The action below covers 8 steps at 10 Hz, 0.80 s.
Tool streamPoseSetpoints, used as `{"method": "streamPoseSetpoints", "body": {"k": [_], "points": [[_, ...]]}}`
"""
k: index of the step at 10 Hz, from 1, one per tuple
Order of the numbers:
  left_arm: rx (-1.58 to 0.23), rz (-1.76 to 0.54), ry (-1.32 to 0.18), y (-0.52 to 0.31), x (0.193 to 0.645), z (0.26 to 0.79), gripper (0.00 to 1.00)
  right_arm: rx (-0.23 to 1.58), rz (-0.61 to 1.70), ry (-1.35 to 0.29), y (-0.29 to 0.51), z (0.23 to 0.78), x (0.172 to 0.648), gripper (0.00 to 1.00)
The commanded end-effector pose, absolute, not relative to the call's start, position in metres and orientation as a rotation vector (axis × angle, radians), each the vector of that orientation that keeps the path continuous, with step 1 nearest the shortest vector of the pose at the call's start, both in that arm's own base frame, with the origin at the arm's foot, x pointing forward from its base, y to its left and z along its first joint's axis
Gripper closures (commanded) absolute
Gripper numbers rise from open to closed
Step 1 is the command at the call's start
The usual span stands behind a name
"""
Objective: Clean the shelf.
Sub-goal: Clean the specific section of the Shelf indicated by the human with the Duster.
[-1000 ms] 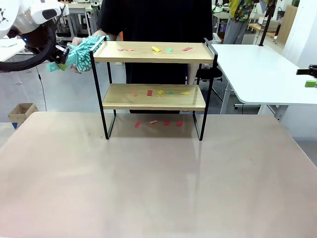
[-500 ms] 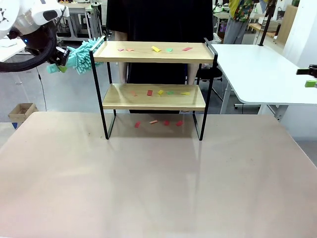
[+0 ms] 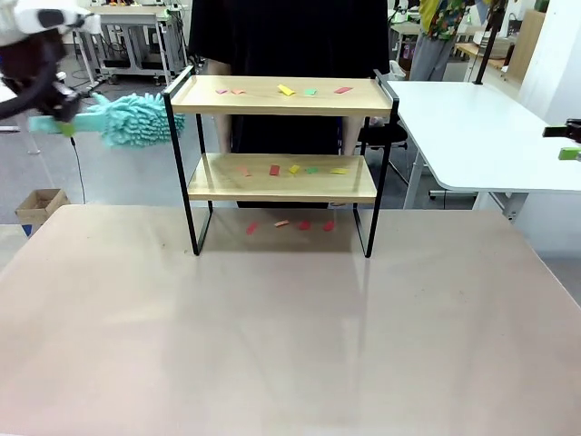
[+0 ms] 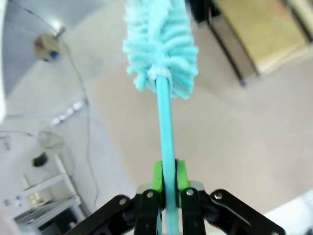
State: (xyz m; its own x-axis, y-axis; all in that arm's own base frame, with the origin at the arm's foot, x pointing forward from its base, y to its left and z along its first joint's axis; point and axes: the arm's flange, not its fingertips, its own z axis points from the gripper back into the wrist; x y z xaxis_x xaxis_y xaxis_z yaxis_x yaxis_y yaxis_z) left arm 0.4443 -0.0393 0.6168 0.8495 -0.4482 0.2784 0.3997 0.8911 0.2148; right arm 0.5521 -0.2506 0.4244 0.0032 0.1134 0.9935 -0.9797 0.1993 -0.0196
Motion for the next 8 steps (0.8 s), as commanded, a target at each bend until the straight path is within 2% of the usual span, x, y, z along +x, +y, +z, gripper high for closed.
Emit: {"method": "streamPoseSetpoints", "body": {"k": [1,4,6,8], "points": [[0.235,-0.657,-0.214,-0.027,0.42,0.652,0.87,0.973,1.124,-1.225,-0.249,0.428,0.553,0.0],[0.326,-1.036,0.068,-0.002,0.363,0.669,0.87,0.973,1.124,-1.225,-0.249,0.428,0.553,0.0],[0.274,-1.233,0.145,0.009,0.333,0.66,0.87,0.973,1.124,-1.225,-0.249,0.428,0.553,0.0],[0.156,-1.481,0.157,0.003,0.298,0.644,0.87,0.973,1.124,-1.225,-0.249,0.428,0.553,0.0]]}}
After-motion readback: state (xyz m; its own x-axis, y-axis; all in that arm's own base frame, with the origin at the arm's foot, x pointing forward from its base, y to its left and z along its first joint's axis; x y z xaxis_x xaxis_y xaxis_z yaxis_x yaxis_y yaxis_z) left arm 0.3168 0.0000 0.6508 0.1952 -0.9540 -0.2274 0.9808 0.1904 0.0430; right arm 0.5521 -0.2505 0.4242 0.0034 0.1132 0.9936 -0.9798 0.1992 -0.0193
